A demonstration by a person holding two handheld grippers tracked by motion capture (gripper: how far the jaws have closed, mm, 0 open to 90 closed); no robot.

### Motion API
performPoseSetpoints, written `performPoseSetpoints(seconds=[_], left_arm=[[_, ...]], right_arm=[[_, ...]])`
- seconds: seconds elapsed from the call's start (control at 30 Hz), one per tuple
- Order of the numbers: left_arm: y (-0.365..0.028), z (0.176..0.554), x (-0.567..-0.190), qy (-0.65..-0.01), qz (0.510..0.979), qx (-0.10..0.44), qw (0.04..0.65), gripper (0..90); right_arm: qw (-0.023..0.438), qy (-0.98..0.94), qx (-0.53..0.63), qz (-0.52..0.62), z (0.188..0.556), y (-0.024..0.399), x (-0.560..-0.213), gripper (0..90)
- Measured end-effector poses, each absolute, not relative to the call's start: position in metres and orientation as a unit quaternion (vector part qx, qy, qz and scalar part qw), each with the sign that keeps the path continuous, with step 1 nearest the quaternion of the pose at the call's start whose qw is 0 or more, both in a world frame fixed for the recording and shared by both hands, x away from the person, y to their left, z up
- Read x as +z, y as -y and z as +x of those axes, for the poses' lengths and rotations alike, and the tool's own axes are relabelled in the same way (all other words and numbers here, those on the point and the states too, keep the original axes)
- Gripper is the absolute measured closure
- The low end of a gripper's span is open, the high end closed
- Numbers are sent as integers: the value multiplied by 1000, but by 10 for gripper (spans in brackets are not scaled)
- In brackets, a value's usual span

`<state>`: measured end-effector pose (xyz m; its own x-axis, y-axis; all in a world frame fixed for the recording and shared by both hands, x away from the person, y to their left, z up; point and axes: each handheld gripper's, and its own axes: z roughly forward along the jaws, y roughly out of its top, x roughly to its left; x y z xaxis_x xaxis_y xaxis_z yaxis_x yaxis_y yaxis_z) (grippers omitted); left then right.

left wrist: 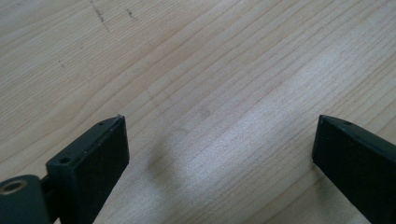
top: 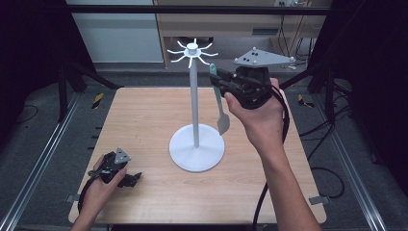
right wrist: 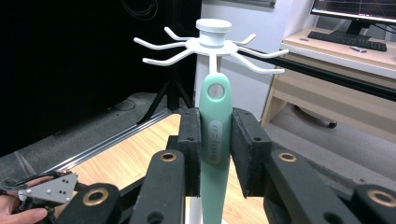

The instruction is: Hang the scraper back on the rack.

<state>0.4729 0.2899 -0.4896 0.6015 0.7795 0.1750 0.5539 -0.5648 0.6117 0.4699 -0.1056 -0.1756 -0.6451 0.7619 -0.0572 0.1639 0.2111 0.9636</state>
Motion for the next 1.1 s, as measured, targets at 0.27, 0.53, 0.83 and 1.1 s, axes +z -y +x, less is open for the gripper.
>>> performPoseSetpoints(seconds=[0.27,0.53,0.83,1.1], left_arm=[[-290,473,-490,-389,858,219,256,35],[-290,473,-490,-389,858,217,256,35],[-289,473,-491,-389,859,215,256,35],[-289,473,-491,-388,859,215,255,35]], right_arm=[[276,-729,540,318,471,105,-174,745],[277,-732,536,317,473,104,-173,745],[273,-733,535,320,476,103,-174,745],[270,-733,537,319,478,102,-173,745]])
